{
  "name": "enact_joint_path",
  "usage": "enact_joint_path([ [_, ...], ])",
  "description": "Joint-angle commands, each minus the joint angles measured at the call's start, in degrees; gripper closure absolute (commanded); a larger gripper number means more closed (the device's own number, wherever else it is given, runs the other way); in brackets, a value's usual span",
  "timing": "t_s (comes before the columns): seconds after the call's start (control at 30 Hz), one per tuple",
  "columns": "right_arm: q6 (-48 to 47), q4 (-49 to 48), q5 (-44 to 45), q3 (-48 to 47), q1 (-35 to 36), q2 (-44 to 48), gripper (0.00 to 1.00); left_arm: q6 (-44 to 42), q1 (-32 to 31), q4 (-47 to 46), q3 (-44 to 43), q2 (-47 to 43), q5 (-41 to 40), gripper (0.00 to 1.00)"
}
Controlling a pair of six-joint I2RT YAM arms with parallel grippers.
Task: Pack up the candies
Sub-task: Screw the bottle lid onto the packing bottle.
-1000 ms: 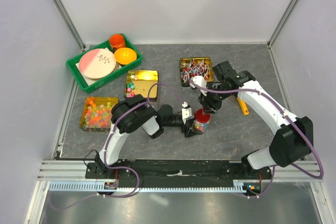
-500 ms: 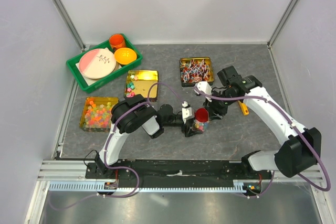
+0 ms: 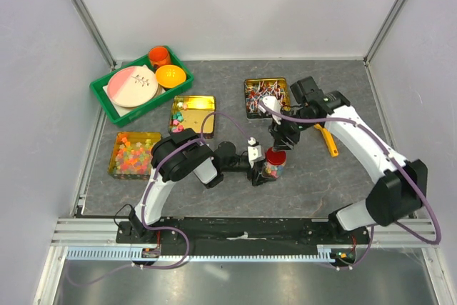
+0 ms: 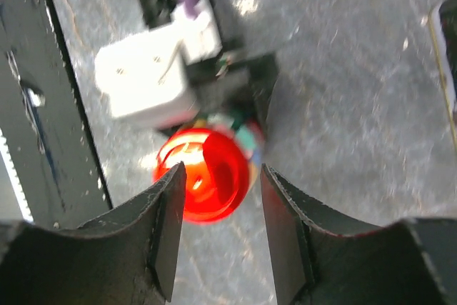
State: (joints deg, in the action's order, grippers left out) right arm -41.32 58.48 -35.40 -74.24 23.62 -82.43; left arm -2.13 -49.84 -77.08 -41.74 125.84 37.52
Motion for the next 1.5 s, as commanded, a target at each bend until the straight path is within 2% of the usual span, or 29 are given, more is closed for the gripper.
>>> enact_joint_path([
  [0.0,0.3,-3.3,-5.8,-4.7,0.0,-5.6,0.47,-1.1,0.4,-1.8,-0.9,-0.4,-1.7,0.88],
  [0.23,-1.3,-2.4,-7.2,-3.6,-0.1,-9.4,0.49,-1.3,0.4,-1.6,-0.9,-0.6,-1.8,0.89],
  [0.43,-1.7,-1.6,-5.7,-0.9,-0.1,-7.9,0.57,-1.3,0.4,-1.1,-1.1,-0.7,-2.0,0.94],
  [0.7,-3.0,0.2,-5.4,0.2,-2.2,-5.8,0.62,-1.3,0.4,-0.4,-1.3,-0.7,-2.4,0.98],
  [0.8,-3.4,0.8,-5.1,0.8,-2.9,-5.2,0.66,-1.3,0.4,-0.3,-1.3,-0.8,-2.7,0.99],
  [0.83,-3.4,0.9,-5.1,1.0,-3.1,-5.2,0.70,-1.3,0.4,-0.3,-1.3,-0.8,-2.7,0.98],
  [0.93,-3.8,1.6,-4.9,1.7,-3.6,-4.8,0.76,-1.2,0.4,-0.3,-1.3,-0.8,-2.9,0.98],
  [1.47,-4.4,4.6,-1.9,7.3,-7.1,0.3,0.76,-1.0,0.5,-0.2,-1.5,-0.8,-4.4,0.99],
])
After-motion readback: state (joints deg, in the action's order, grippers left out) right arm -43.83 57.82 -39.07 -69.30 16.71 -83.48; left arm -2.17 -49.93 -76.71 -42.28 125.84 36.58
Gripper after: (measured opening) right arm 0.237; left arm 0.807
